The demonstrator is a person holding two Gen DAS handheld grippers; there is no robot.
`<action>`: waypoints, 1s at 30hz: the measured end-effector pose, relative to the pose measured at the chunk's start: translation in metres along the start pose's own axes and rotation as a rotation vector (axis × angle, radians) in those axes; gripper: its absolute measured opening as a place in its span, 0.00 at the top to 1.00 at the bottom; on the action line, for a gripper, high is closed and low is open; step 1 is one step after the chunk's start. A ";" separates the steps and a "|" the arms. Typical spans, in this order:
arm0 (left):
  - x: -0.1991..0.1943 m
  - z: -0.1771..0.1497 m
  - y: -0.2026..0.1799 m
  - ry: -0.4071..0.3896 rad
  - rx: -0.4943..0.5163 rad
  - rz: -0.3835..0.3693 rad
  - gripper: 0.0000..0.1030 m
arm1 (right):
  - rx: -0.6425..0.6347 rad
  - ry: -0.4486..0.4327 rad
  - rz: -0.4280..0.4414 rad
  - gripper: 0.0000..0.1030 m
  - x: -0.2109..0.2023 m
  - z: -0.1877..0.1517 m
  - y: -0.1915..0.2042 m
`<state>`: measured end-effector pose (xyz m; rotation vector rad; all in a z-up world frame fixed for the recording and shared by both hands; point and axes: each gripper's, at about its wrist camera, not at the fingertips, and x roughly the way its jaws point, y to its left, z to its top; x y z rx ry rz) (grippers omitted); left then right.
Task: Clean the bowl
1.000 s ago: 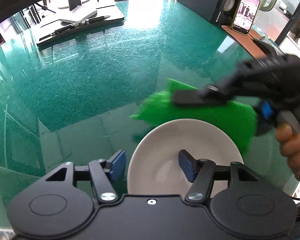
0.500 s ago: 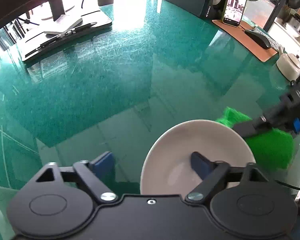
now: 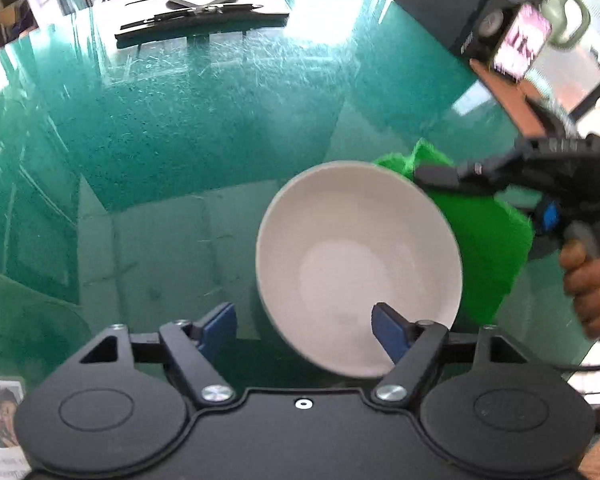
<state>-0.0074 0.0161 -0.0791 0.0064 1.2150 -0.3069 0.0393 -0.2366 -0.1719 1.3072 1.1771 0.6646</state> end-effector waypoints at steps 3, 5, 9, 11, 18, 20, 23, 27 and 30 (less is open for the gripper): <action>0.000 0.005 0.002 0.004 0.031 -0.013 0.69 | -0.005 0.009 -0.004 0.89 -0.002 0.000 0.001; 0.000 0.011 0.005 -0.001 0.075 -0.004 0.75 | 0.000 0.004 -0.003 0.89 -0.005 -0.002 0.000; 0.000 0.027 0.004 -0.003 0.259 0.030 0.76 | 0.020 -0.012 0.007 0.89 -0.012 -0.008 -0.004; 0.001 0.033 0.004 0.007 0.339 0.030 0.76 | 0.041 -0.027 0.013 0.89 -0.013 -0.012 -0.007; 0.008 0.041 0.003 0.009 0.449 0.019 0.76 | 0.116 -0.070 0.037 0.88 0.001 -0.008 -0.014; 0.009 0.039 0.006 0.007 0.454 0.016 0.76 | 0.139 -0.074 0.057 0.88 0.015 0.000 -0.013; 0.011 0.038 0.005 0.004 0.459 0.013 0.76 | 0.145 -0.045 0.087 0.88 0.041 0.013 -0.004; 0.012 0.038 0.005 0.005 0.454 0.021 0.74 | 0.119 0.004 0.099 0.88 0.071 0.021 0.009; 0.013 0.039 0.009 0.003 0.428 0.018 0.69 | 0.131 0.016 0.097 0.89 0.069 0.022 0.006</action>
